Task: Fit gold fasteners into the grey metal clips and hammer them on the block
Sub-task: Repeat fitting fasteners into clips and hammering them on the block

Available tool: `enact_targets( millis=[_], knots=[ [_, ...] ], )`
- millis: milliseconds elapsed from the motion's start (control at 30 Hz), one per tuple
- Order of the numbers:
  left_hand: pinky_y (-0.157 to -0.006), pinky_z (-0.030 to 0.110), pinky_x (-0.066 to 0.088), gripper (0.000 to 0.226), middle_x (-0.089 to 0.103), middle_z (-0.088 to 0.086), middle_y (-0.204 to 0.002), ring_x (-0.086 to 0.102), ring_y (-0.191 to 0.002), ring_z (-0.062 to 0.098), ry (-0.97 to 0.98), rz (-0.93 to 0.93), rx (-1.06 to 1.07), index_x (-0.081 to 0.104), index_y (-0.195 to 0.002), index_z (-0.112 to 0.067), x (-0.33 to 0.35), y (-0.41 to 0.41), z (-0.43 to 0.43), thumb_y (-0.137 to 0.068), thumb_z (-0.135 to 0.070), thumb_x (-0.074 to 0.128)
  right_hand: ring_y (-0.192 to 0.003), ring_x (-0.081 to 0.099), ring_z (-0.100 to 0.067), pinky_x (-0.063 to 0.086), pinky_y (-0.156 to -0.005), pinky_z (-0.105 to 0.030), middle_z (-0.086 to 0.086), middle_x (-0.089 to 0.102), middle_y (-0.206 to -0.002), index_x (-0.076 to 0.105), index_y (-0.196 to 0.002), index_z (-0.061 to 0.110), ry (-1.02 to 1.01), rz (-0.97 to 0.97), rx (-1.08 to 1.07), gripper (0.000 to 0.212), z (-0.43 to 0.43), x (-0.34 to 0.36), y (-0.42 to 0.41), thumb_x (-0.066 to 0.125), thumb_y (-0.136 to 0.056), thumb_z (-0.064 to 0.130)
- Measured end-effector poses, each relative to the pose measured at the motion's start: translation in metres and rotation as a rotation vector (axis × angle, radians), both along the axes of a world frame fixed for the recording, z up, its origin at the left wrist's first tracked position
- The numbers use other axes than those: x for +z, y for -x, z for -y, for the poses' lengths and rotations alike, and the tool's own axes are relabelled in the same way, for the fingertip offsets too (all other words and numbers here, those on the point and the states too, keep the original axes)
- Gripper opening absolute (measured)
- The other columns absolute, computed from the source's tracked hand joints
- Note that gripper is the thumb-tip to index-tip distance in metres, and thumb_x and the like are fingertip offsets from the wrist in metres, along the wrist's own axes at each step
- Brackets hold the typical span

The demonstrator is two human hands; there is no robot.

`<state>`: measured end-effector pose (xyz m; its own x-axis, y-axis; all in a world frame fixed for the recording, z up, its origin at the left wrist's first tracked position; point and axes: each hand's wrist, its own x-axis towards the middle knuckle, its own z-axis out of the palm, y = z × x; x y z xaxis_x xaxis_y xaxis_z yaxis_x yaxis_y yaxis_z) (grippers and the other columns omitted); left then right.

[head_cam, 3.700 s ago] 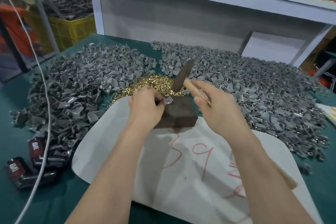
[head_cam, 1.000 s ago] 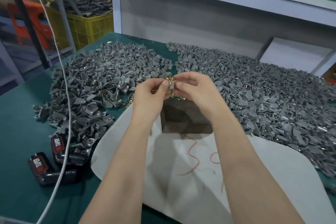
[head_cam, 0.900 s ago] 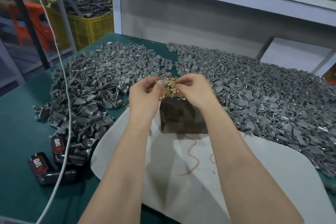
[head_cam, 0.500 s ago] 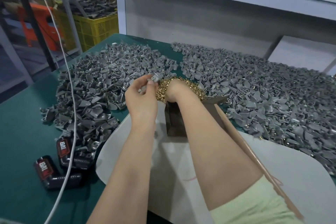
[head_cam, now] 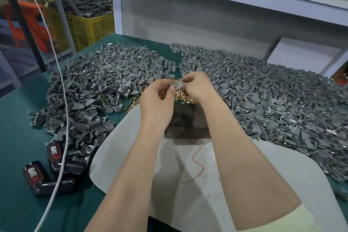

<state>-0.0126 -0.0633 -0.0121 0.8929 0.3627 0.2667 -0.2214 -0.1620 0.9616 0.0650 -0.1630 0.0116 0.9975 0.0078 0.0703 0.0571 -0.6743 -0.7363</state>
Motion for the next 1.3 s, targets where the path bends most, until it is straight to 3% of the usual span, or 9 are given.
enact_targets(
  millis=[167, 300, 400, 467, 633, 733, 900, 1100, 1300],
  knots=[
    [-0.085, 0.028, 0.048, 0.014, 0.066, -0.004, -0.089, 0.062, -0.090, 0.016, -0.098, -0.009, -0.010, 0.068, -0.100, -0.015, -0.003, 0.002, 0.002, -0.092, -0.011, 0.058, -0.087, 0.066, -0.027, 0.054, -0.089, -0.042, -0.013, 0.070, -0.089, 0.072, -0.094, 0.002, -0.134, -0.035, -0.023, 0.012, 0.007, 0.004, 0.012, 0.062, -0.086, 0.002],
    [-0.089, 0.027, 0.045, 0.010, 0.069, -0.003, -0.093, 0.060, -0.088, 0.013, -0.305, -0.059, -0.082, 0.067, -0.093, -0.019, -0.007, 0.004, 0.006, -0.089, -0.012, 0.061, -0.065, 0.061, -0.011, 0.058, -0.071, -0.024, -0.006, 0.063, -0.074, 0.063, -0.099, -0.005, -0.426, 0.014, -0.032, 0.013, 0.029, 0.005, 0.035, 0.052, -0.092, -0.004],
    [-0.097, 0.035, 0.037, 0.015, 0.068, -0.009, -0.091, 0.060, -0.100, 0.017, -0.491, -0.137, -0.158, 0.061, -0.080, -0.031, -0.008, 0.006, 0.012, -0.087, -0.018, 0.063, -0.059, 0.061, -0.004, 0.054, -0.061, -0.016, -0.006, 0.063, -0.075, 0.062, -0.097, 0.000, -0.479, 0.059, -0.019, 0.014, 0.046, 0.001, 0.055, 0.049, -0.094, -0.005],
    [-0.090, 0.032, 0.028, 0.009, 0.065, -0.013, -0.094, 0.054, -0.108, 0.018, -0.635, -0.190, -0.133, 0.064, -0.084, -0.033, -0.008, 0.006, 0.014, -0.088, -0.025, 0.063, -0.058, 0.063, -0.003, 0.053, -0.061, -0.015, -0.005, 0.065, -0.073, 0.062, -0.089, 0.005, -0.476, 0.088, -0.028, 0.017, 0.052, -0.002, 0.064, 0.049, -0.094, -0.004],
    [-0.084, 0.032, 0.025, 0.008, 0.051, -0.012, -0.091, 0.046, -0.111, 0.021, -0.681, -0.202, -0.112, 0.066, -0.090, -0.035, -0.009, 0.007, 0.016, -0.088, -0.029, 0.061, -0.071, 0.064, -0.014, 0.053, -0.074, -0.024, -0.003, 0.067, -0.077, 0.061, -0.078, 0.018, -0.221, 0.177, 0.012, 0.017, 0.052, -0.015, 0.073, 0.062, -0.087, 0.003],
    [-0.081, 0.031, 0.023, 0.006, 0.052, -0.011, -0.092, 0.046, -0.111, 0.021, -0.694, -0.202, -0.113, 0.066, -0.090, -0.034, -0.010, 0.006, 0.015, -0.088, -0.031, 0.061, -0.072, 0.056, -0.005, 0.041, -0.072, -0.018, 0.004, 0.064, -0.084, 0.067, -0.080, 0.022, 0.001, 0.207, 0.033, 0.010, 0.045, -0.026, 0.074, 0.069, -0.084, 0.013],
    [-0.079, 0.030, 0.022, 0.010, 0.050, -0.012, -0.091, 0.046, -0.110, 0.021, -0.705, -0.194, -0.105, 0.058, -0.079, -0.036, -0.010, 0.005, 0.015, -0.088, -0.032, 0.062, -0.066, 0.048, 0.004, 0.034, -0.063, -0.005, 0.004, 0.057, -0.086, 0.072, -0.083, 0.016, 0.059, 0.238, -0.009, 0.002, 0.045, -0.033, 0.075, 0.070, -0.083, 0.017],
    [-0.079, 0.031, 0.021, 0.011, 0.045, -0.013, -0.084, 0.044, -0.107, 0.022, -0.733, -0.155, -0.085, 0.059, -0.078, -0.033, -0.012, 0.004, 0.015, -0.088, -0.030, 0.062, -0.070, 0.050, -0.003, 0.033, -0.071, -0.015, 0.006, 0.055, -0.085, 0.070, -0.079, 0.018, 0.124, 0.207, -0.024, 0.005, 0.042, -0.028, 0.075, 0.068, -0.084, 0.018],
    [-0.081, 0.030, 0.022, 0.007, 0.046, -0.013, -0.090, 0.044, -0.108, 0.022, -0.760, -0.141, -0.078, 0.062, -0.082, -0.030, -0.013, 0.003, 0.016, -0.088, -0.027, 0.062, -0.087, 0.062, -0.020, 0.042, -0.073, -0.023, -0.002, 0.069, -0.086, 0.067, -0.075, 0.021, 0.214, 0.063, -0.013, 0.012, 0.038, -0.011, 0.072, 0.065, -0.087, 0.020]
  ],
)
